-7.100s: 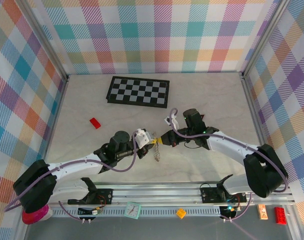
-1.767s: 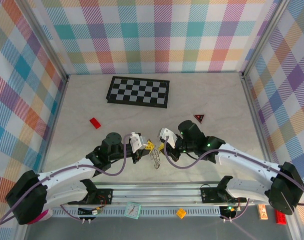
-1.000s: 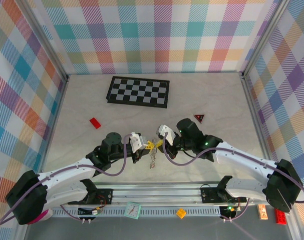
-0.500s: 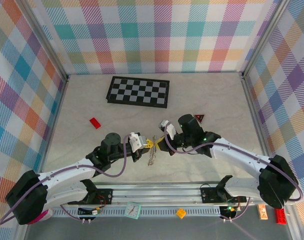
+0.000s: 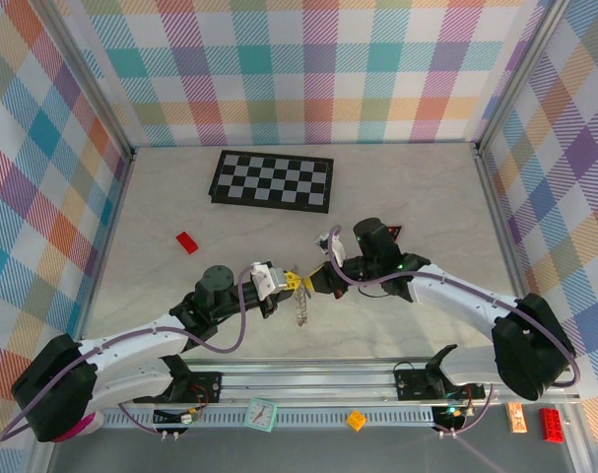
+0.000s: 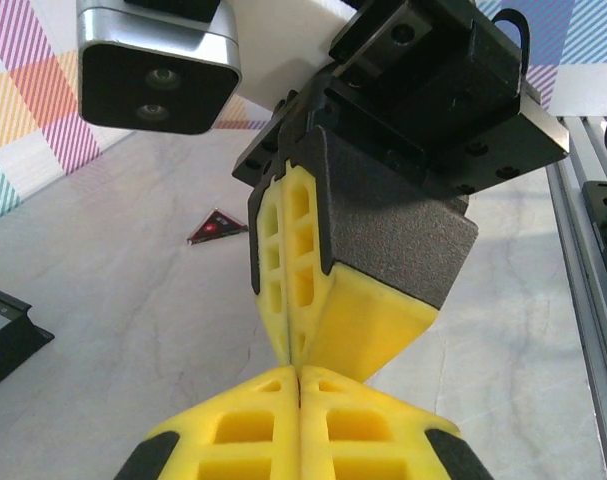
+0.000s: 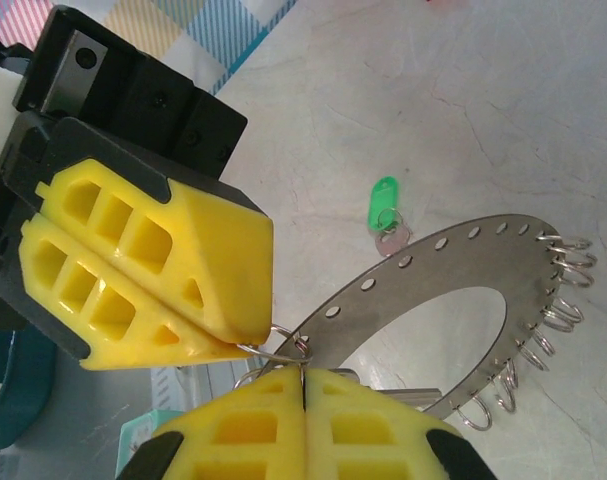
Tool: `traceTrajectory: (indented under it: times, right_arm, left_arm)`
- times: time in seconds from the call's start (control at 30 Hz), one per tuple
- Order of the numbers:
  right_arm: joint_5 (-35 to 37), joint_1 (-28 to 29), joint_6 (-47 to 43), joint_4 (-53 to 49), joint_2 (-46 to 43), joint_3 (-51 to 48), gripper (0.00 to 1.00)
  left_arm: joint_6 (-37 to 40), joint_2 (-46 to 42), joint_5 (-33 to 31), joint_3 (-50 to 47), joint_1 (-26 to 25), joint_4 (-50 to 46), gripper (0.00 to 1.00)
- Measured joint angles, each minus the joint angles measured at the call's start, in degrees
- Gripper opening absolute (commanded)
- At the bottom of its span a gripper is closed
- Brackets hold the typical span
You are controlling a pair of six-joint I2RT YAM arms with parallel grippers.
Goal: Put the keys on the keyring
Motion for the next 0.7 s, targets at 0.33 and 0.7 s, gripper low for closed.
traceTrajectory:
  times: [0.33,0.7]
  right_arm:
    - [-0.9,-1.4,1.1,2.7,0.0,-2.0,0.20]
    - [-1.4,-2.3,1.2,4.2,-0.3,-3.1,0.18]
  left_arm:
    - [-1.4,1.8,0.0,-1.1,-0.1,4.6,0.00]
    - [-2.6,2.8,0.4,-1.4,-0.5,7.4,0.00]
